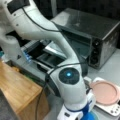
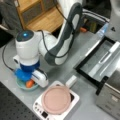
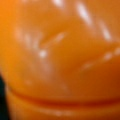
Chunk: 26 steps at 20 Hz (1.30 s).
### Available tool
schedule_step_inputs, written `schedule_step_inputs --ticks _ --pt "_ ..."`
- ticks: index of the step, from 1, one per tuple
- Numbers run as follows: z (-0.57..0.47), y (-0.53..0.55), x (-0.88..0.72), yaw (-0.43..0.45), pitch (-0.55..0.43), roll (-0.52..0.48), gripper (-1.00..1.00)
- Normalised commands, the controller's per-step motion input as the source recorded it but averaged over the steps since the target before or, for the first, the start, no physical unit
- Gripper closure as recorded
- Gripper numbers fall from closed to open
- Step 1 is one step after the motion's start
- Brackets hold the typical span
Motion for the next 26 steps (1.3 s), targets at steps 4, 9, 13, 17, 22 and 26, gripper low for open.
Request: schedule_step_inputs --ticks 4,9,13,17,22,26 --pt "-0.11 -0.22 0.41 0.067 0.207 0.101 1.0" --pt "0.03 -0.21 0.37 0.064 0.271 0.094 1.0" --pt "0.12 -0.18 0.33 0.051 0.367 0.076 1.0" --pt "0.2 -0.12 0.33 0.051 0.314 0.067 1.0" --pt "0.33 -0.02 0.27 0.057 0.214 0.063 1.0" --pt "0.23 -0.01 0.19 0.043 0.136 0.094 1.0"
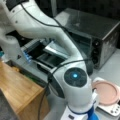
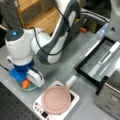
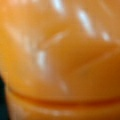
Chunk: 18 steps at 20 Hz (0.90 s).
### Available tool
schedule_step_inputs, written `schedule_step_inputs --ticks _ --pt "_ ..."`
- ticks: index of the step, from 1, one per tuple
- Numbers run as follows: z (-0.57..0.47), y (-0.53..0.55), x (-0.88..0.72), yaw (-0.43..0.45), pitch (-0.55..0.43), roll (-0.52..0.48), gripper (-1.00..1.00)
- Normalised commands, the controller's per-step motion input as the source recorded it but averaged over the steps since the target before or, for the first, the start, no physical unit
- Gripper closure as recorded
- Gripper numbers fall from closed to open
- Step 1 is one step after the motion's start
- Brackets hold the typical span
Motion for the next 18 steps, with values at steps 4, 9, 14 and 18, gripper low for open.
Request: schedule_step_inputs --ticks 4,9,14,18 --pt "0.24 0.0 0.14 0.018 0.084 0.123 1.0" --pt "0.26 0.06 0.08 0.003 0.125 0.082 1.0" --pt "0.3 0.2 -0.06 -0.057 0.165 0.016 1.0" --pt "0.23 0.48 -0.18 -0.099 0.123 0.0 1.0"
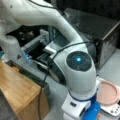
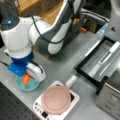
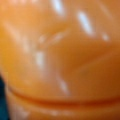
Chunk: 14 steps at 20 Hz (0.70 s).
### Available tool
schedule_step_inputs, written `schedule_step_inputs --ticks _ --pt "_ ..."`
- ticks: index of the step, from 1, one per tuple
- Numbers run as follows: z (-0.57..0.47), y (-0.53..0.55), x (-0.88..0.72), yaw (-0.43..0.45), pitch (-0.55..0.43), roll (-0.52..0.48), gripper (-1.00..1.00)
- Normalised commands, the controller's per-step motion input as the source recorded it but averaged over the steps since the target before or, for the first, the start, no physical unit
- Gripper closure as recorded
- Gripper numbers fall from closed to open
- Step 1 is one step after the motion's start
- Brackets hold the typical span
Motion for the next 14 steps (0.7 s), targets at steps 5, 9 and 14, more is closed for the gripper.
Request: schedule_step_inputs --ticks 5,9,14 --pt "0.02 0.77 -0.17 -0.137 0.035 -0.044 1.0" --pt "-0.09 0.57 -0.12 -0.146 -0.032 -0.123 1.0" --pt "-0.07 0.1 -0.1 -0.069 -0.067 -0.16 1.0"
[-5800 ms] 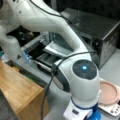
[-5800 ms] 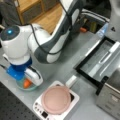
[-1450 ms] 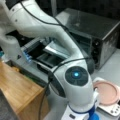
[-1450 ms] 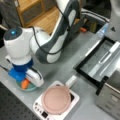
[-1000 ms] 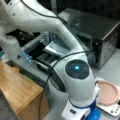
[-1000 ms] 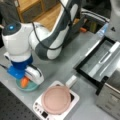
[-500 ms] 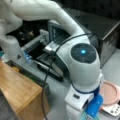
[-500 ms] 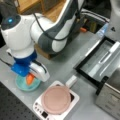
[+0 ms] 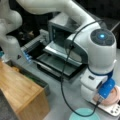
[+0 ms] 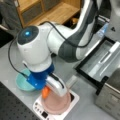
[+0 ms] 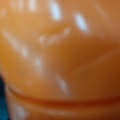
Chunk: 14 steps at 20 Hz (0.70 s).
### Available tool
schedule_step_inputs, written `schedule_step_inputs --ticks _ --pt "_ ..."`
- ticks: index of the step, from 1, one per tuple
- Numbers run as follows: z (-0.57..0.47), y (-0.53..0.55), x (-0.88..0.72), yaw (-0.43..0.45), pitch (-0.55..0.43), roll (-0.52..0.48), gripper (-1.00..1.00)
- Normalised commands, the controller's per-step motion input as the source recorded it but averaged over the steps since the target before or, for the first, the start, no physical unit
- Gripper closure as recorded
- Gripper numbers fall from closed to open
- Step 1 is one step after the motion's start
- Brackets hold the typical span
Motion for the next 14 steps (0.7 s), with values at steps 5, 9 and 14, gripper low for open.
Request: schedule_step_inputs --ticks 5,9,14 --pt "-0.06 -0.02 -0.09 -0.038 -0.077 -0.16 1.0" --pt "-0.06 -0.01 -0.09 -0.033 -0.077 -0.158 1.0" --pt "-0.06 0.0 -0.09 -0.029 -0.078 -0.157 1.0"
